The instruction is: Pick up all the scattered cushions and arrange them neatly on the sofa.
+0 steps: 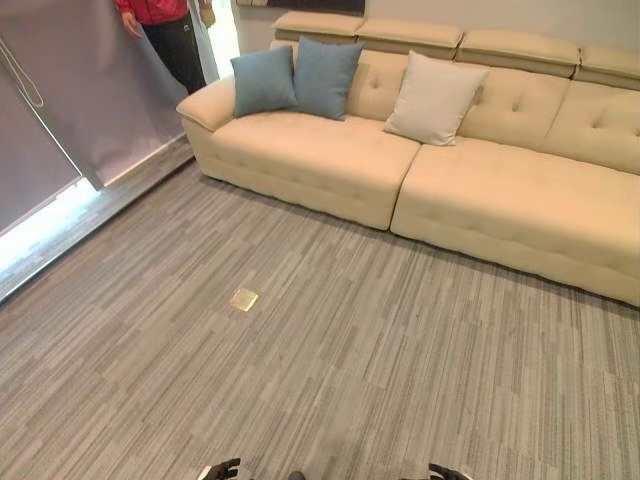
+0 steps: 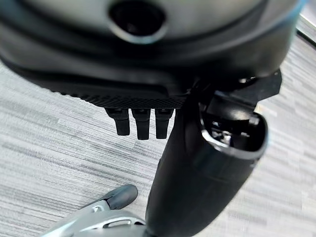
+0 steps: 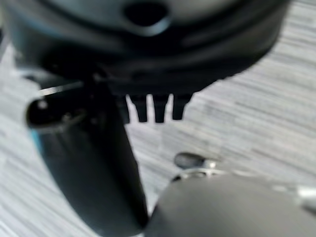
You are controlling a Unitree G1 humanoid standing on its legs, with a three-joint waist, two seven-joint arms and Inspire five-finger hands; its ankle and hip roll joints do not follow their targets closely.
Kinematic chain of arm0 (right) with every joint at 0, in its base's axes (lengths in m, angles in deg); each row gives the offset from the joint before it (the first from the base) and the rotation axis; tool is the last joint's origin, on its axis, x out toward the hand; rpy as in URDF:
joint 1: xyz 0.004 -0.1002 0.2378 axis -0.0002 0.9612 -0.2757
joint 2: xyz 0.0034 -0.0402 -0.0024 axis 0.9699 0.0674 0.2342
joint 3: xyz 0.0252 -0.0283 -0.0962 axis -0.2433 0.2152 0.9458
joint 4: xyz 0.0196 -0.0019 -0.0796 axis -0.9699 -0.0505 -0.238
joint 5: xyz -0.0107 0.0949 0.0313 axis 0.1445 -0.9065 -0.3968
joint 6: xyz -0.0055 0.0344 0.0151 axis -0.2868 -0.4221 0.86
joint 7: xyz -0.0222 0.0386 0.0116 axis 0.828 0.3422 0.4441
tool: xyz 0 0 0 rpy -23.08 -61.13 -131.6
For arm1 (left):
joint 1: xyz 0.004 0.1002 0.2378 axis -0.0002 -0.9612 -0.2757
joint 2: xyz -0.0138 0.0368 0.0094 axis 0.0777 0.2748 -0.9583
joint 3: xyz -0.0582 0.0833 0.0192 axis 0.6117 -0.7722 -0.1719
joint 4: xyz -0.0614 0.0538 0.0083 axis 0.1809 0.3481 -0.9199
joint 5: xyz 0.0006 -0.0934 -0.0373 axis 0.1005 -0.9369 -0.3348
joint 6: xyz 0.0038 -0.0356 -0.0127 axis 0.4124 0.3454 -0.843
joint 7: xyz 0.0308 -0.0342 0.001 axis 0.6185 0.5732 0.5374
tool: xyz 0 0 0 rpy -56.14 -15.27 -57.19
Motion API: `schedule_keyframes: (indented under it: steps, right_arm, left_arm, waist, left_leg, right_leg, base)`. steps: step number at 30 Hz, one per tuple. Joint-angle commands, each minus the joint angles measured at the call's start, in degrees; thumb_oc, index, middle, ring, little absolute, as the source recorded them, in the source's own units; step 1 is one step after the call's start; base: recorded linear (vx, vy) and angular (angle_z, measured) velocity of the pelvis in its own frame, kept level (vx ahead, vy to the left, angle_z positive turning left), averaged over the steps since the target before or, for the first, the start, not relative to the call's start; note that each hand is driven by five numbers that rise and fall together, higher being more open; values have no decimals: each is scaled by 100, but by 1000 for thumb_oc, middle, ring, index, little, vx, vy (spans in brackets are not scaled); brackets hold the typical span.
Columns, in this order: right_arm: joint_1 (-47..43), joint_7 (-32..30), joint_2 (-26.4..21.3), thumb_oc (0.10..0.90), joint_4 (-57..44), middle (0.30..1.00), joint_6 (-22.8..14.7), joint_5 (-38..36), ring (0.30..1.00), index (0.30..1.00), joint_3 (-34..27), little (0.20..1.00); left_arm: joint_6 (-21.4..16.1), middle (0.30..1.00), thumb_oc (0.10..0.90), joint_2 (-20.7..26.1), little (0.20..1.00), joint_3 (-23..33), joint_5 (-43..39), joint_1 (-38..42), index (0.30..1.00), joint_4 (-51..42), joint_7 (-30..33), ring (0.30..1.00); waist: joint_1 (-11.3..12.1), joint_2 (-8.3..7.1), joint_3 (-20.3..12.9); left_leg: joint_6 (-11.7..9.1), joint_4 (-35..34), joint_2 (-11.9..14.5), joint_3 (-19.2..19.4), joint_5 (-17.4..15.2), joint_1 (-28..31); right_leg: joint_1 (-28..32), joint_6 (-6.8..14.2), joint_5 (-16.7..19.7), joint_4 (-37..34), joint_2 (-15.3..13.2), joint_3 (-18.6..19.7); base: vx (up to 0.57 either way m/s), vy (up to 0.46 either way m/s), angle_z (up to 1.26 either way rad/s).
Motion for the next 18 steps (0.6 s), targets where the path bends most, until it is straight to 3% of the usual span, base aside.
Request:
schedule_keyframes:
  steps: [1, 3, 4, 5, 6, 7, 10, 11, 18]
  right_arm:
    - [-146, -11, -330, 800, -171, 900, -102, 296, 900, 900, 210, 900]
    - [-205, -54, -376, 800, -173, 900, -67, 432, 900, 900, 328, 900]
    - [-195, -72, -389, 800, -139, 900, -59, 490, 900, 900, 374, 900]
    - [-195, -72, -389, 800, -139, 900, -59, 490, 900, 900, 374, 900]
    - [-184, -90, -347, 800, -141, 900, -89, 455, 900, 900, 393, 900]
    - [-189, -88, -326, 800, -133, 900, -86, 449, 900, 900, 387, 900]
    - [-208, -125, -283, 800, -37, 900, -63, 614, 900, 900, 424, 900]
    - [-166, -128, -212, 800, 28, 900, -10, 715, 900, 900, 337, 900]
    - [-166, -128, -214, 800, 28, 900, -10, 716, 900, 900, 336, 900]
  left_arm:
    - [-19, 900, 800, -106, 900, -332, 247, 291, 900, -13, -11, 900]
    - [-23, 900, 800, -88, 900, -373, 275, 337, 900, -72, 16, 900]
    - [-7, 900, 800, -94, 900, -330, 256, 278, 900, -56, -9, 900]
    - [-7, 900, 800, -93, 900, -330, 256, 278, 900, -56, -9, 900]
    - [23, 900, 800, -105, 900, -237, 272, 144, 900, 26, -6, 900]
    - [59, 900, 800, -108, 900, -194, 280, 104, 900, 96, -19, 900]
    - [105, 900, 800, -131, 900, -69, 304, -30, 900, 345, -27, 900]
    - [237, 900, 800, -117, 900, 0, 576, -101, 900, 578, 52, 900]
    - [237, 900, 800, -120, 900, -1, 576, -100, 900, 578, 52, 900]
  waist:
    - [161, -52, 293]
    - [282, -103, 391]
    - [382, -91, 358]
    - [384, -92, 360]
    - [549, -55, 276]
    - [631, -65, 253]
    - [812, -117, 258]
    - [879, -215, 161]
    - [887, -204, 146]
  left_leg:
    - [-653, 1758, 549, -482, 177, -843]
    - [-663, 1963, 701, -224, 393, -1322]
    - [-572, 1673, 756, 14, 279, -1487]
    - [-572, 1672, 756, 17, 278, -1483]
    - [-529, 862, 772, 173, 440, -1596]
    - [-553, 514, 796, 238, 554, -1668]
    - [-545, 432, 810, 41, 626, -1804]
    - [-328, 595, 560, -117, 511, -1751]
    - [-328, 590, 574, -117, 520, -1766]
  right_leg:
    - [-158, 364, -814, 1072, -547, -68]
    - [29, 336, -948, 962, -520, -170]
    - [182, 373, -1006, 848, -492, -213]
    - [184, 373, -1006, 847, -493, -211]
    - [391, 463, -1041, 659, -417, -225]
    - [505, 518, -1050, 589, -410, -241]
    - [696, 610, -1138, 648, -427, -169]
    - [757, 735, -1155, 1101, -559, -59]
    - [738, 732, -1141, 1095, -546, -51]
  base:
    - [142, -125, 33]
    - [221, -42, 28]
    - [230, 3, 15]
    - [411, 98, 24]
    - [423, 136, 27]
    - [553, 189, 14]
    - [435, 176, -18]
    - [366, 157, -41]
    - [52, 23, -11]
